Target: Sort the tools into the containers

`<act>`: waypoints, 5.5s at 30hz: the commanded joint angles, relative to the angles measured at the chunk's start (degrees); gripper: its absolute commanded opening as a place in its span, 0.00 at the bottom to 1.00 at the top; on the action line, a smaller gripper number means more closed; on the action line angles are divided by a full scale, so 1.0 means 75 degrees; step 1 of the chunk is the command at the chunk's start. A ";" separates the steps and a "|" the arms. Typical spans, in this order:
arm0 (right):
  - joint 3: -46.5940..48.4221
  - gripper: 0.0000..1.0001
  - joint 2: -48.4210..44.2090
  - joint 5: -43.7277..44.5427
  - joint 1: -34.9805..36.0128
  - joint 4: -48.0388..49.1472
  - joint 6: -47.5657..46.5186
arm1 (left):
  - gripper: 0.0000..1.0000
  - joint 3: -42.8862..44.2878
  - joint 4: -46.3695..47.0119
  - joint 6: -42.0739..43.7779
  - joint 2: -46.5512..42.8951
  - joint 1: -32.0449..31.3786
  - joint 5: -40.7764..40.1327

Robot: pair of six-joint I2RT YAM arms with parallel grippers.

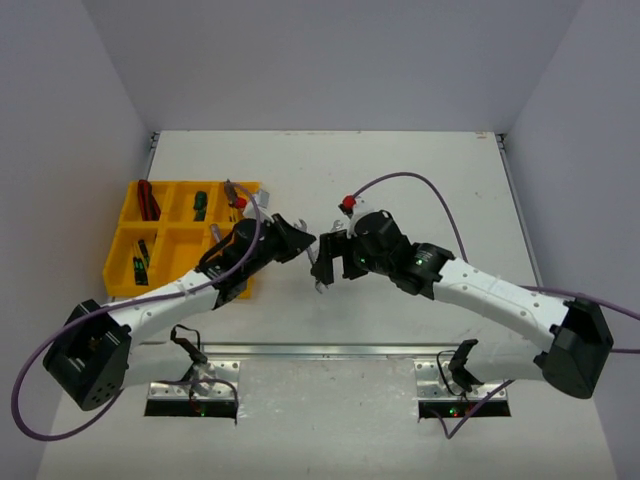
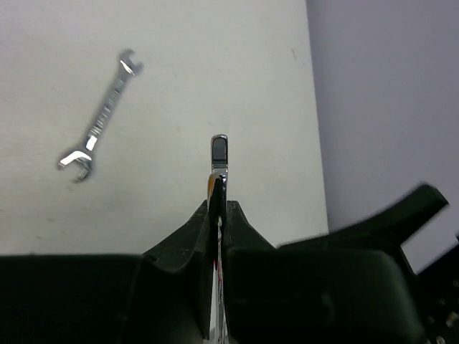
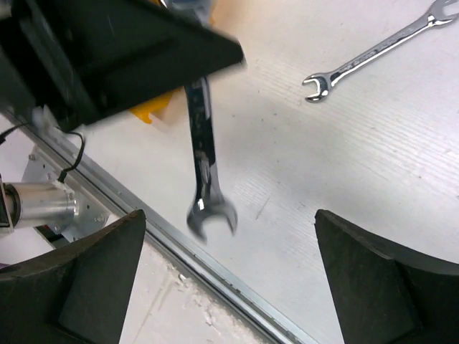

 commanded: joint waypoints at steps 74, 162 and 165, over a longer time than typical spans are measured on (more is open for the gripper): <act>0.7165 0.68 0.8572 0.2604 -0.1342 -0.5121 0.4569 | 1.00 0.0939 -0.5402 0.4611 -0.5741 0.4963 0.0871; 0.1712 0.00 0.4265 0.1082 -0.0589 -0.1392 -0.0051 | 1.00 -0.0203 -0.3975 0.2743 -0.4319 0.3253 0.1887; 0.1484 0.00 0.4014 0.1014 -0.0498 -0.1095 -0.0267 | 1.00 -0.0591 -0.3327 0.2459 -0.4136 0.3253 0.2251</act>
